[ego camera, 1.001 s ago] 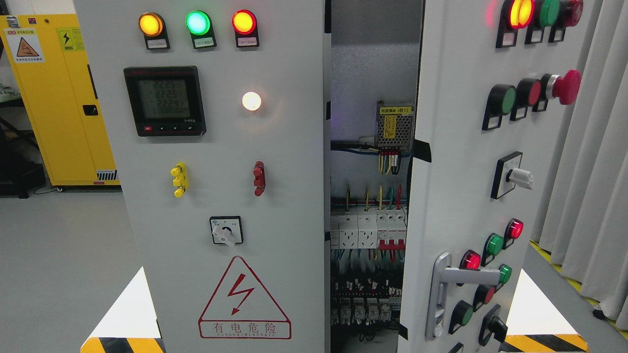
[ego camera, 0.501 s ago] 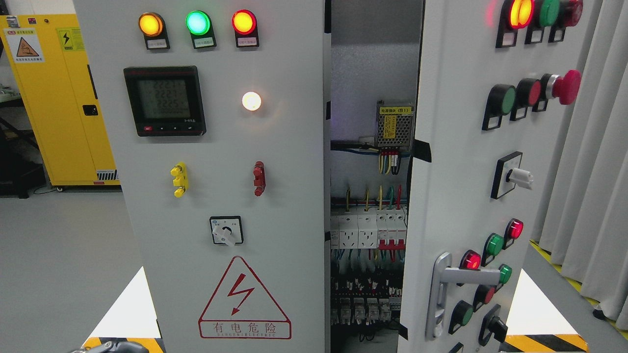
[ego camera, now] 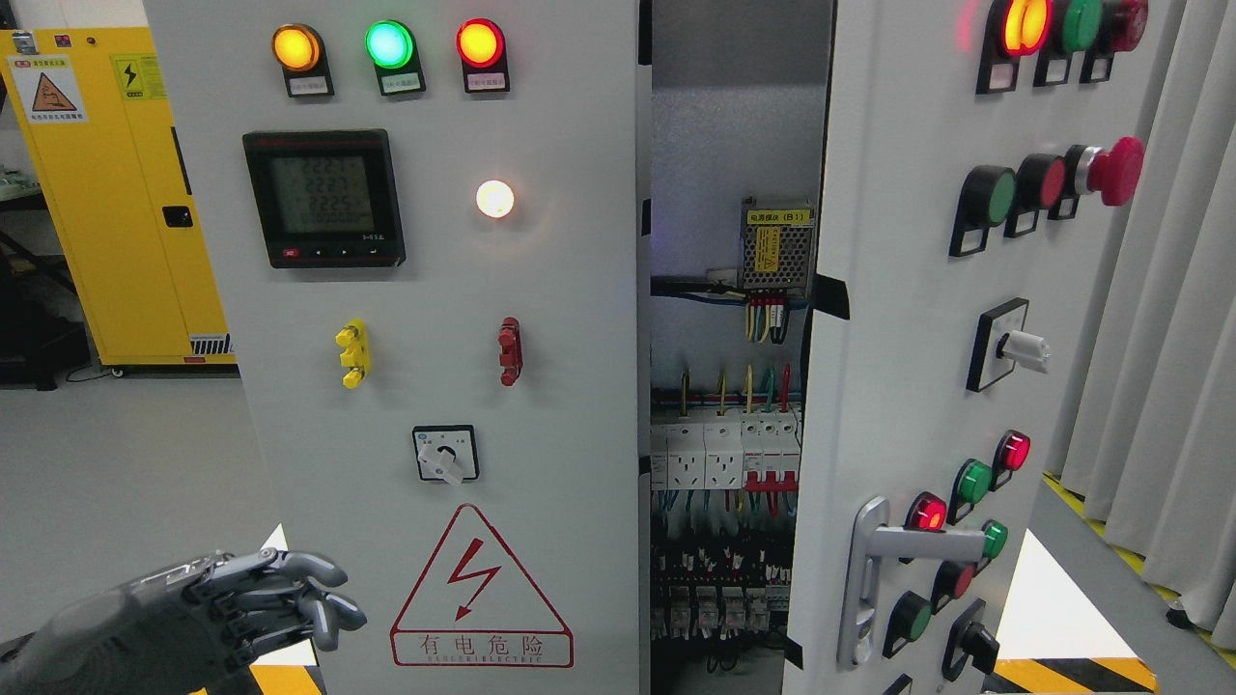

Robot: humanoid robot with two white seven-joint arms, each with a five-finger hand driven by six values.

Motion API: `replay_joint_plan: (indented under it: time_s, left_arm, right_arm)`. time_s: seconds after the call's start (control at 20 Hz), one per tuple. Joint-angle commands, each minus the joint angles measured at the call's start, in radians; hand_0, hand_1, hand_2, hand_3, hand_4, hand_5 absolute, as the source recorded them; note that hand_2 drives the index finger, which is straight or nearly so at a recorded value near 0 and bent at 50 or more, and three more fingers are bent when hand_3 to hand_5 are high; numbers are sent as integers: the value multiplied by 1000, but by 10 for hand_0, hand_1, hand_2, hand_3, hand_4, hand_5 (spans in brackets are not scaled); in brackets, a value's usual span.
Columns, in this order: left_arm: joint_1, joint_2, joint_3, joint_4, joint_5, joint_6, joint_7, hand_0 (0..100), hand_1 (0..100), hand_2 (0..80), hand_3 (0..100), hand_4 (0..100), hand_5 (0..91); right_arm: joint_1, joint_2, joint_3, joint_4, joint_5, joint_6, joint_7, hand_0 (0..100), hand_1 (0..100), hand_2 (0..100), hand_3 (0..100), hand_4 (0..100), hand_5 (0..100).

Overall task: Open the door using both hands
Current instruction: 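Reach the left hand into the gap toward the button-panel door edge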

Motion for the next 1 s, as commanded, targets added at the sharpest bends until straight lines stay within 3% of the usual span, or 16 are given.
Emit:
replay_joint_plan:
  time_s: [0.0, 0.1, 0.35, 0.45, 0.65, 0.95]
  left_arm:
    - [-218, 128, -326, -4, 114, 4, 38, 41, 238, 154, 383, 185, 0]
    - [-318, 107, -416, 13, 119, 12, 50, 41, 233, 153, 381, 184, 0]
    - [-530, -30, -604, 82, 121, 64, 109, 36, 218, 148, 370, 178, 0]
    - [-580, -91, -637, 108, 119, 99, 127, 33, 212, 147, 376, 178, 0]
    - [-659, -247, -685, 177, 119, 176, 224, 30, 211, 137, 365, 175, 0]
    - [-765, -419, -737, 264, 124, 214, 281, 29, 192, 89, 226, 135, 0]
  right_arm:
    - [0, -4, 0, 1, 0, -1, 0, 215, 109, 0, 0, 0, 0]
    - [0, -2, -2, 1, 0, -1, 0, 215, 109, 0, 0, 0, 0]
    - [0, -4, -2, 1, 0, -1, 0, 214, 109, 0, 0, 0, 0]
    - [0, -4, -2, 1, 0, -1, 0, 214, 110, 0, 0, 0, 0]
    - [0, -2, -2, 1, 0, -1, 0, 214, 110, 0, 0, 0, 0]
    - [0, -2, -2, 1, 0, -1, 0, 214, 110, 0, 0, 0, 0]
